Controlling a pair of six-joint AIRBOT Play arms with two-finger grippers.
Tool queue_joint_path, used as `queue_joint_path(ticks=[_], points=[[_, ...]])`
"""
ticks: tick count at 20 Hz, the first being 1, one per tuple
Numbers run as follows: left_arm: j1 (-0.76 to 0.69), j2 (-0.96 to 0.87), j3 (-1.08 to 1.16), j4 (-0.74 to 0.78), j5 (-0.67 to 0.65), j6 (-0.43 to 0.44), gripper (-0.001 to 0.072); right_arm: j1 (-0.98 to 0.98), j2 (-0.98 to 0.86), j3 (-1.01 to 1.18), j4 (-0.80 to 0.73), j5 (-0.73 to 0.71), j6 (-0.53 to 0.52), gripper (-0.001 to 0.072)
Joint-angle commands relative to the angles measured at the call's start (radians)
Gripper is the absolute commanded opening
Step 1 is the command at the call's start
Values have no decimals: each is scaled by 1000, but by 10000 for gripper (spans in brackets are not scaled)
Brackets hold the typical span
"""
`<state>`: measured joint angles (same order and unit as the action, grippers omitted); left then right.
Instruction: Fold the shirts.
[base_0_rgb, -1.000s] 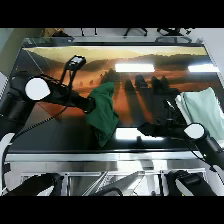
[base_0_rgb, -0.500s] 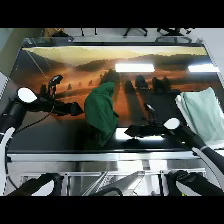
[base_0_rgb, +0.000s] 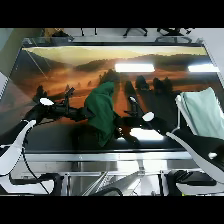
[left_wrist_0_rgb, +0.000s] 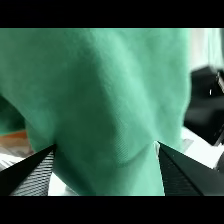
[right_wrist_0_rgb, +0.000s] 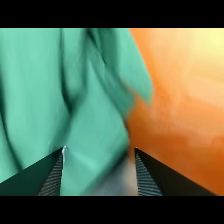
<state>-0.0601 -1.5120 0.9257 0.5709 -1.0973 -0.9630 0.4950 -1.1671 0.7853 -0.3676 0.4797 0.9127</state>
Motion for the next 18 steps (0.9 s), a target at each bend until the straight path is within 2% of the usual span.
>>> queue_joint_path(ticks=[1,2,3,5,9,13,18], points=[[2,-21,-3,-24,5,48,427,6,-129,95,-5,-7,-27,361],[16,-14,-3,-24,-2,48,289,6,-147,109,-5,7,-27,294],[31,-5,-3,-25,-11,47,182,6,-156,117,-6,14,-28,291],[59,24,-3,-26,-42,47,17,6,-154,135,-5,35,-53,20],[97,170,-3,-25,-118,22,16,3,-40,177,-35,71,-76,18],[160,408,-3,-24,-157,-54,16,-36,239,185,-112,82,-28,18],[217,706,-3,-25,-198,-154,16,-71,593,185,-112,109,-23,18]])
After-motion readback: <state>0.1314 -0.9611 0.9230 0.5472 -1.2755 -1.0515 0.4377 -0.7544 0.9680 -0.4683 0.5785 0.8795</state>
